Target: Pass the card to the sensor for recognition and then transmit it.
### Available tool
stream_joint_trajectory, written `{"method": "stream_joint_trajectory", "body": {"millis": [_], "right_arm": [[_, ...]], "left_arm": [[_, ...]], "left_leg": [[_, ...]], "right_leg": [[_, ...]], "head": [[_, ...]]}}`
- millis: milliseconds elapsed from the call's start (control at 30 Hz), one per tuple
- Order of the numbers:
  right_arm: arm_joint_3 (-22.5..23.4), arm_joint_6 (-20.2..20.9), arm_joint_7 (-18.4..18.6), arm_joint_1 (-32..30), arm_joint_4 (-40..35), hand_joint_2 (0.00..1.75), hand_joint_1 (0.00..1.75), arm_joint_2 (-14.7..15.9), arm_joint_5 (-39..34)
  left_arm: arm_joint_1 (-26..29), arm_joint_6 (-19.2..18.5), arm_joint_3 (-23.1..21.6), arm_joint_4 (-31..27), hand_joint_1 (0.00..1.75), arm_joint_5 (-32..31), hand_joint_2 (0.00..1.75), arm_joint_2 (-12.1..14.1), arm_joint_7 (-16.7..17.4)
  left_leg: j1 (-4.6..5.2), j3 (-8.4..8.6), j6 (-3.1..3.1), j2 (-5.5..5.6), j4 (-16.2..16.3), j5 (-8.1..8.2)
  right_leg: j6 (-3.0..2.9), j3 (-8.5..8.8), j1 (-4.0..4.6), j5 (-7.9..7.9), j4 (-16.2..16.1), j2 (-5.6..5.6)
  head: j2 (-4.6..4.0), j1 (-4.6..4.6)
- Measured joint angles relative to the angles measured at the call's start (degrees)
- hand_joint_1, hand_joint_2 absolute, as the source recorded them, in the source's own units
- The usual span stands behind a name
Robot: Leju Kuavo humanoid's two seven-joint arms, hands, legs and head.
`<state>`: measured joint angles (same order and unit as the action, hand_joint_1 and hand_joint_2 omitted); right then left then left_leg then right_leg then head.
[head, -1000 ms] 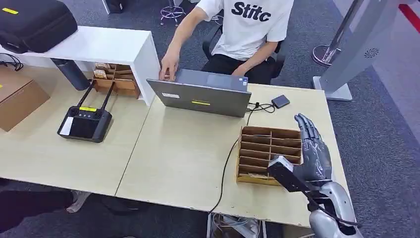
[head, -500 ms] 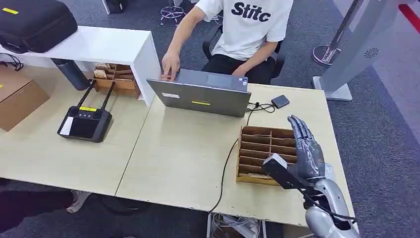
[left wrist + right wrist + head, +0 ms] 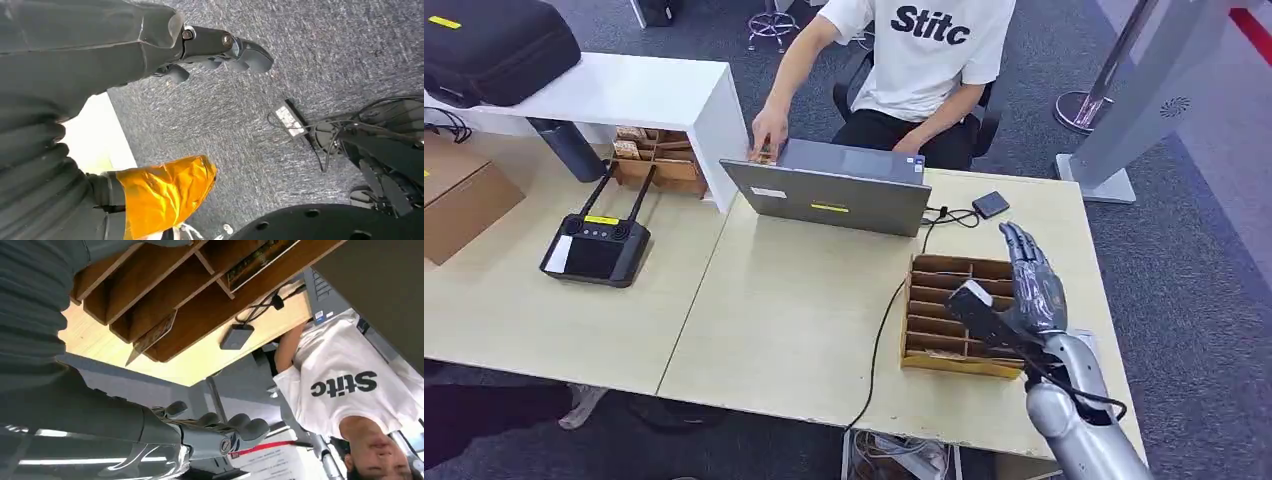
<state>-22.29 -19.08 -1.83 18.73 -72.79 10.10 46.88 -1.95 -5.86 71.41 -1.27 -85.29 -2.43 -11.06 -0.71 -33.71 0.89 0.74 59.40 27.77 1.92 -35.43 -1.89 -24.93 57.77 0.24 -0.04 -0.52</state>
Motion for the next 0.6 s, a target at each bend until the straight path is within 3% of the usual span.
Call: {"method": "stream_joint_trajectory", "body": {"millis": [600], "right_arm": [[-0.11,0.04,-0.22,0.02,1.88,1.75,0.00,-0.72,0.00]], "left_arm": [[-0.23,0.37,-0.07,0.00,0.00,-0.09,1.75,-0.04,-0.07]], "left_leg": [[0.00,0.00,0.00,0.00,0.00,0.00]], "right_leg": [[0.00,0.00,0.00,0.00,0.00,0.00]], "head": [[0.00,0.00]]}}
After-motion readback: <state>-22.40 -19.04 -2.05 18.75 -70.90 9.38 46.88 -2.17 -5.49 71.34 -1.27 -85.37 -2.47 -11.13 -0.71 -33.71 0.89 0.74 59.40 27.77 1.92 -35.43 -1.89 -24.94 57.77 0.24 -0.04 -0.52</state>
